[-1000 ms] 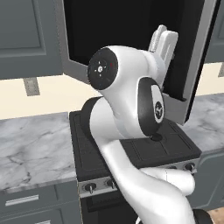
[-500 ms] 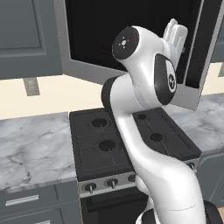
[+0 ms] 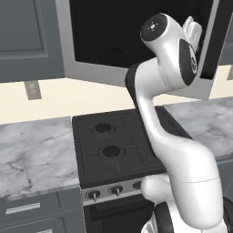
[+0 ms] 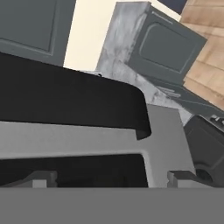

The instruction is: Transport the steak from the fridge to the microwave and turn on the microwave.

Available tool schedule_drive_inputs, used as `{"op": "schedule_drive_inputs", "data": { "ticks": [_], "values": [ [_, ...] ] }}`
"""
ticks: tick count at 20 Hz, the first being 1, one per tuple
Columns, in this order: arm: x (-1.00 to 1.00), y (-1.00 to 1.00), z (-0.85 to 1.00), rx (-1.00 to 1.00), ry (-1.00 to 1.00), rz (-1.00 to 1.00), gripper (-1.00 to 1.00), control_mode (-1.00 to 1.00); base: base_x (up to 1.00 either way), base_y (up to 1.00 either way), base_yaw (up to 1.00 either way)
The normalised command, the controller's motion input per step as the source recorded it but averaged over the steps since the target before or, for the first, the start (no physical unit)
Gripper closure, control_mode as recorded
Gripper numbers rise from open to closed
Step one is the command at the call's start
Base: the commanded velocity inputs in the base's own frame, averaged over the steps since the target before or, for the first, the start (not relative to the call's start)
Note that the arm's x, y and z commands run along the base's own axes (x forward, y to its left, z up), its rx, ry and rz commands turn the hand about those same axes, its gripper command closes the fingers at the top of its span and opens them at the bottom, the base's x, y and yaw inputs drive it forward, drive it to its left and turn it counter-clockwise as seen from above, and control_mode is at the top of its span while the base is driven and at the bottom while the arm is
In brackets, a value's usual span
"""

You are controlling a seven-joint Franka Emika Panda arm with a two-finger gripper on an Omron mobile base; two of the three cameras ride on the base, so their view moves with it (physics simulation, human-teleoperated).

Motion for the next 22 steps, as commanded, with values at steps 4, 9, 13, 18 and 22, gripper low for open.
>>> {"op": "schedule_drive_inputs", "data": {
  "ticks": [4,9,13,18,22],
  "values": [
    [0.54,-0.46,0.0,0.12,0.0,0.08,-1.0,-1.0,0.0,0.0,0.0],
    [0.56,-0.39,0.0,0.15,0.0,0.12,-1.0,-1.0,0.0,0.0,0.0],
    [0.58,-0.33,0.0,0.17,0.0,0.15,-1.0,-1.0,0.0,0.0,0.0],
    [0.58,-0.23,0.0,0.16,0.0,0.17,-1.0,-1.0,0.0,0.0,0.0],
    [0.47,-0.08,-0.03,0.13,-0.08,0.19,-1.0,-1.0,0.0,0.0,0.0]
  ]
}}
